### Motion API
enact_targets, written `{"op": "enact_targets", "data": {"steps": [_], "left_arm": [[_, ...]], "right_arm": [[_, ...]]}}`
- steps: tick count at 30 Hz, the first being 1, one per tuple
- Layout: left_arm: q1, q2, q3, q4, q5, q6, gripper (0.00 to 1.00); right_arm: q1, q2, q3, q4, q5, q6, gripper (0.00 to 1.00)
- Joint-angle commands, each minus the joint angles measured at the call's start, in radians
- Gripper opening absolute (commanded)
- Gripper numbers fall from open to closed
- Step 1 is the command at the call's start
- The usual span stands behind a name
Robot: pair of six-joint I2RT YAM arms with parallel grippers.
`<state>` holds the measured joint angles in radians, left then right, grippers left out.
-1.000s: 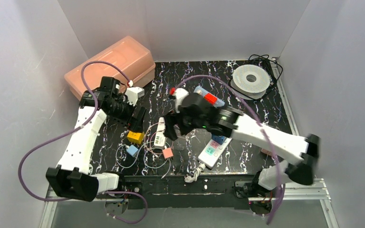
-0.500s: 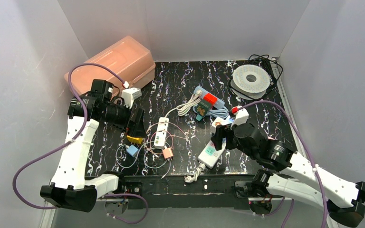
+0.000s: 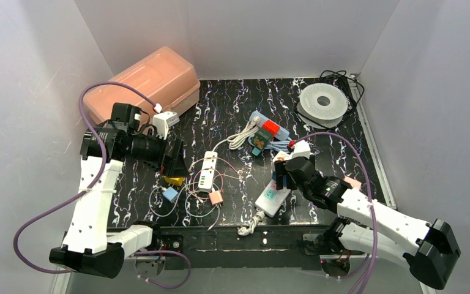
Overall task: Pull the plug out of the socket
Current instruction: Remove the plug from the socket.
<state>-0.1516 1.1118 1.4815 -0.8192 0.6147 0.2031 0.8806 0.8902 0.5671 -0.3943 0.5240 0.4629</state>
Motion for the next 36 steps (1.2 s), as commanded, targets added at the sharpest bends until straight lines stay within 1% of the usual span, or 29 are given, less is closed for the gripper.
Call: {"op": "enact_targets", "data": {"steps": [1,5,8,12,15,17,19,20,21,24,27,29,32,36], "left_arm": [[0.003,-0.018,0.015,-0.095,0.045,-0.004,0.98],[0.003,-0.02,0.016,-0.095,0.048,-0.008,0.98],[0.003,-0.018,0.019,-0.095,0.045,-0.011,0.98],[0.002,-0.009,0.032,-0.092,0.038,-0.008,0.98],[0.003,-0.003,0.041,-0.092,0.038,-0.007,0.98],[0.003,-0.002,0.042,-0.092,0.04,-0.008,0.98],[0.003,-0.001,0.04,-0.087,0.04,-0.011,0.98],[0.003,-0.002,0.038,-0.083,0.038,-0.013,0.98],[0.003,-0.001,0.037,-0.081,0.034,-0.016,0.98],[0.003,-0.008,0.039,-0.077,0.028,-0.018,0.98],[0.003,-0.015,0.041,-0.083,0.031,-0.015,0.98],[0.003,-0.017,0.042,-0.091,0.034,-0.011,0.98],[0.003,-0.021,0.042,-0.098,0.039,-0.01,0.98],[0.002,-0.017,0.044,-0.097,0.047,-0.011,0.98]], "right_arm": [[-0.046,0.017,-0.021,0.193,-0.019,-0.069,0.91],[-0.052,0.079,-0.025,0.263,-0.06,-0.124,0.91],[-0.052,0.143,-0.021,0.305,-0.122,-0.16,0.89],[-0.052,0.224,0.003,0.318,-0.204,-0.133,0.81],[-0.035,0.233,-0.021,0.375,-0.234,-0.086,0.76],[-0.002,0.242,-0.032,0.399,-0.207,-0.045,0.74],[0.063,0.275,-0.027,0.426,-0.14,0.025,0.71],[0.091,0.303,-0.011,0.409,-0.051,0.061,0.68],[0.114,0.341,0.019,0.354,0.015,0.105,0.67],[0.171,0.458,0.128,0.213,0.14,0.21,0.72],[0.212,0.505,0.178,0.149,0.197,0.284,0.79],[0.217,0.487,0.154,0.188,0.185,0.296,0.83],[0.218,0.442,0.095,0.266,0.147,0.258,0.85],[0.218,0.436,0.085,0.278,0.101,0.213,0.87]]}}
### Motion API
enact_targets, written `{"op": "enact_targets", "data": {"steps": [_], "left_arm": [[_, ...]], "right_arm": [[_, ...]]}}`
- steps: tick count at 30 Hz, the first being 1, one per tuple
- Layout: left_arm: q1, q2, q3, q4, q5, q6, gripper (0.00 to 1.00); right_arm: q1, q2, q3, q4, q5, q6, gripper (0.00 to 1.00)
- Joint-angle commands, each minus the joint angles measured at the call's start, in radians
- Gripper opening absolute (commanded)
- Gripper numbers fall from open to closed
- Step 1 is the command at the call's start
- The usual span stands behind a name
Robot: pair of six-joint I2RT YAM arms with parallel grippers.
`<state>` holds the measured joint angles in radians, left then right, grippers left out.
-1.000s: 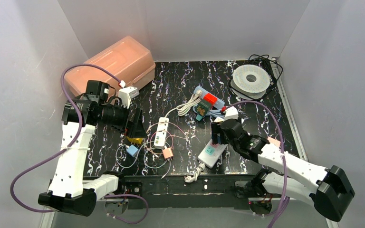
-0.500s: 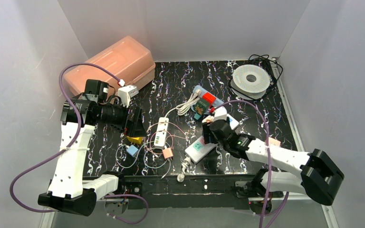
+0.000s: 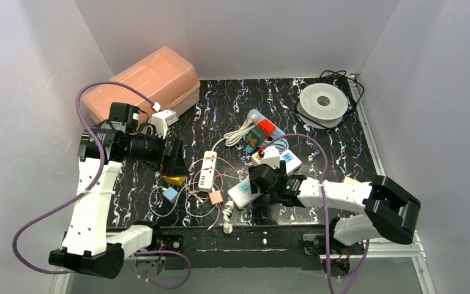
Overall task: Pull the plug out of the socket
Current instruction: Remove the plug from the socket.
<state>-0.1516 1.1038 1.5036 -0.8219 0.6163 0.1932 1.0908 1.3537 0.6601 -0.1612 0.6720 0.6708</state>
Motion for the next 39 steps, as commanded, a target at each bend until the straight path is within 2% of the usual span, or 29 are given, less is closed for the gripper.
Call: {"op": "enact_targets", "data": {"steps": [1,10,17,22,26,31,36,39], "left_arm": [[0.001,-0.006,0.025,-0.095,0.047,-0.002,0.98],[-0.005,0.001,0.033,-0.101,0.047,-0.009,0.98],[-0.014,0.008,0.058,-0.105,0.049,-0.019,0.98],[-0.025,0.023,0.066,-0.105,0.045,-0.031,0.98],[-0.037,0.031,0.076,-0.106,0.04,-0.034,0.98],[-0.055,0.038,0.082,-0.105,0.04,-0.037,0.98],[-0.091,0.034,0.076,-0.106,0.038,-0.016,0.98],[-0.138,0.021,0.054,-0.098,0.02,0.026,0.98]], "right_arm": [[0.008,-0.026,-0.009,0.048,-0.05,-0.001,0.87],[0.006,-0.02,-0.002,0.144,-0.007,-0.125,0.88],[0.005,-0.042,-0.007,0.05,0.101,-0.111,0.91],[-0.013,-0.116,-0.081,0.215,0.078,-0.221,0.91],[-0.046,-0.142,-0.141,0.361,-0.037,-0.309,0.91],[-0.072,-0.116,-0.189,0.46,-0.128,-0.339,0.9],[-0.072,-0.073,-0.219,0.558,-0.147,-0.341,0.86],[-0.073,-0.049,-0.224,0.62,-0.145,-0.369,0.8]]}}
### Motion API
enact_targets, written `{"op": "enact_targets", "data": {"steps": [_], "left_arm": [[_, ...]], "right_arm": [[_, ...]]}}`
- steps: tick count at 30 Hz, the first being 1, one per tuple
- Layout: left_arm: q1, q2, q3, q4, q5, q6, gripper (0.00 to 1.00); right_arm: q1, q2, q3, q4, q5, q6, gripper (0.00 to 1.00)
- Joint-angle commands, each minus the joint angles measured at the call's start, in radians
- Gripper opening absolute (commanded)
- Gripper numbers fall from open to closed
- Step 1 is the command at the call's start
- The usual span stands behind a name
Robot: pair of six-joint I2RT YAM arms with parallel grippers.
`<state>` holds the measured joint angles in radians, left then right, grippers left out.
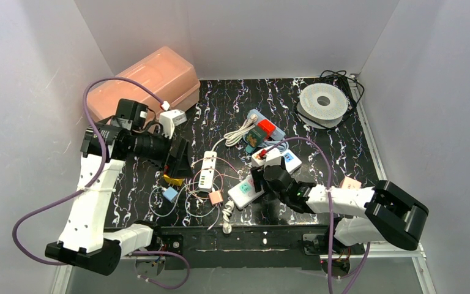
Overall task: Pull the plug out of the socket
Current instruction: Remove the plug from the socket.
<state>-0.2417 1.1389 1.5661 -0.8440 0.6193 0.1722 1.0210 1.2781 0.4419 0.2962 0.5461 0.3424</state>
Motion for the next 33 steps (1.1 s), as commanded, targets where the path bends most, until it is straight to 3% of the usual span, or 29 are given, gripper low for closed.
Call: {"op": "enact_targets", "data": {"steps": [1,5,10,15,21,26,30,33], "left_arm": [[-0.065,-0.024,-0.018,-0.07,0.011,0.066,0.98],[-0.143,-0.079,-0.086,-0.005,-0.006,0.157,0.98],[-0.262,-0.172,-0.229,0.194,-0.031,0.238,0.98],[-0.496,-0.239,-0.408,0.427,-0.197,0.411,0.98],[-0.791,-0.19,-0.506,0.596,-0.412,0.681,0.98],[-0.929,-0.135,-0.518,0.662,-0.532,0.781,0.98],[-0.979,-0.122,-0.567,0.807,-0.646,0.826,0.98],[-1.001,-0.101,-0.546,0.786,-0.669,0.802,0.98]], "right_arm": [[-0.004,0.032,-0.005,0.177,-0.016,-0.042,0.77],[-0.004,0.007,-0.005,0.202,-0.019,-0.042,0.49],[-0.003,-0.123,0.012,0.102,-0.005,-0.035,0.04],[-0.004,-0.225,0.196,-0.242,-0.009,0.029,0.01],[-0.004,-0.174,0.46,-0.598,-0.004,0.14,0.01],[-0.004,-0.159,0.534,-0.673,-0.015,0.208,0.01],[-0.004,-0.16,0.56,-0.698,-0.027,0.237,0.01],[-0.004,-0.157,0.561,-0.705,-0.026,0.25,0.01]]}}
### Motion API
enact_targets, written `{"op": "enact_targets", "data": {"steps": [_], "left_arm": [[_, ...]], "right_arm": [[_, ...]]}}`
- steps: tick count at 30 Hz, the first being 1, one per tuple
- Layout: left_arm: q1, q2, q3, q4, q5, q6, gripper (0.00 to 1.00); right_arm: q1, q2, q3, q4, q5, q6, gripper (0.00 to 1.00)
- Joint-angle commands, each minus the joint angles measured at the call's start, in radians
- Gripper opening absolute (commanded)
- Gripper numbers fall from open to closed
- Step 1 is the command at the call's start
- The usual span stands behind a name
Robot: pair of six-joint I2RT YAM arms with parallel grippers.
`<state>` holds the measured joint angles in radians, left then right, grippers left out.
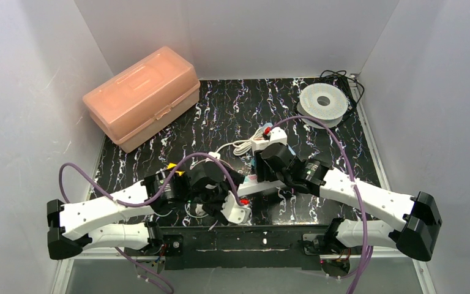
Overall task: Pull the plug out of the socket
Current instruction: Remove the plug from the socket.
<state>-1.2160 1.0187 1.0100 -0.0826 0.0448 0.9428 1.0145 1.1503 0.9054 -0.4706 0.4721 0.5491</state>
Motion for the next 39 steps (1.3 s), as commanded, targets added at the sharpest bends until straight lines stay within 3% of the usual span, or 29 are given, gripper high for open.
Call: {"op": "enact_targets", "data": {"steps": [1,6,17,25,29,35,39], "left_arm": [[-0.037,0.022,0.013,0.013,-0.096,0.019,0.98],[-0.092,0.051,0.011,-0.016,-0.148,-0.06,0.98],[-0.105,0.158,0.089,-0.016,-0.361,-0.28,0.98],[-0.091,0.185,0.106,-0.067,-0.329,-0.452,0.87],[-0.091,0.164,0.061,-0.052,-0.297,-0.47,0.84],[-0.089,0.166,0.001,0.051,-0.297,-0.379,0.72],[-0.09,0.181,-0.013,0.092,-0.286,-0.311,0.49]], "right_arm": [[0.002,-0.029,0.098,0.062,0.047,0.047,0.01],[0.002,-0.031,0.1,0.064,0.059,0.077,0.01],[0.021,-0.06,0.099,0.084,0.102,0.132,0.01],[0.064,-0.089,0.076,0.103,0.146,0.18,0.01],[0.101,-0.116,0.046,0.154,0.181,0.175,0.01],[0.168,-0.149,-0.003,0.207,0.23,0.184,0.01],[0.192,-0.148,-0.011,0.21,0.237,0.207,0.01]]}}
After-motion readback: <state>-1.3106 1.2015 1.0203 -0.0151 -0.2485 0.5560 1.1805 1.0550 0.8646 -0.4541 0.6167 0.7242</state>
